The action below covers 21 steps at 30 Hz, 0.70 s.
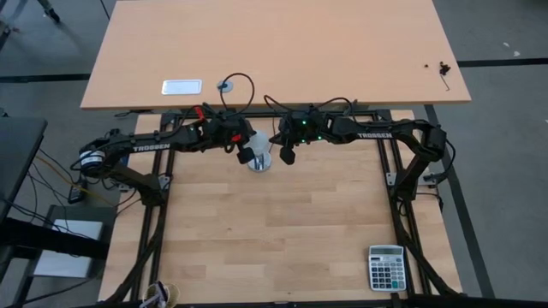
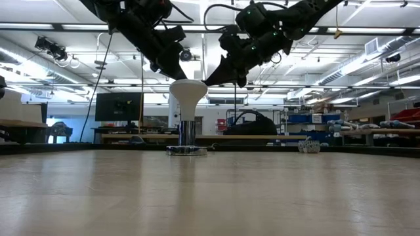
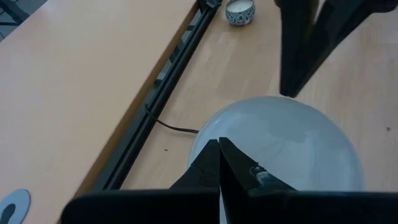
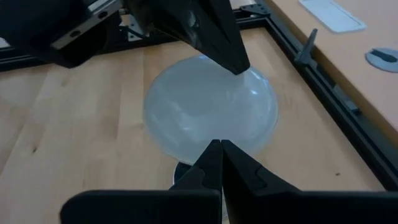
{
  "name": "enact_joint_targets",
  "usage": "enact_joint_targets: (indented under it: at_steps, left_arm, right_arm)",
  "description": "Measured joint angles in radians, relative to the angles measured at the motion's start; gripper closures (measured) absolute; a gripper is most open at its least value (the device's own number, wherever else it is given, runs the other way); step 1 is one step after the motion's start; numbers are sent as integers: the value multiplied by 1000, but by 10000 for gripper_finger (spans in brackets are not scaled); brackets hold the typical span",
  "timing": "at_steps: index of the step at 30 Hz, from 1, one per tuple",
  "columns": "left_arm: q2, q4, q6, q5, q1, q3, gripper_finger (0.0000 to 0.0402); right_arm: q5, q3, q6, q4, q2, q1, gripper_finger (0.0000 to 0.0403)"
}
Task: Screw lightbulb
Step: Insert the light into the lamp socket
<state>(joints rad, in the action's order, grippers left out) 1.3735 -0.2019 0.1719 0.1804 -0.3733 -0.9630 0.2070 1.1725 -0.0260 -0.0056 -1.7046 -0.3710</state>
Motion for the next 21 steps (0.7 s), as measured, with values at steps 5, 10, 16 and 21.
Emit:
enact_joint_targets:
  at_steps: [5,10,16,21]
  left_arm:
    - [0,-3,-2,2,0,0,402]
    - [1,6,-7,0,0,0,402]
    - [1,13,-7,0,0,1,402]
    - [2,27,-7,1,0,2,402]
  right_arm:
    - [14,2,-1,13,-9,7,393]
    - [66,5,-2,21,-13,21,393]
    - [92,6,-22,31,-11,48,393]
    - [35,8,-26,37,5,20,393]
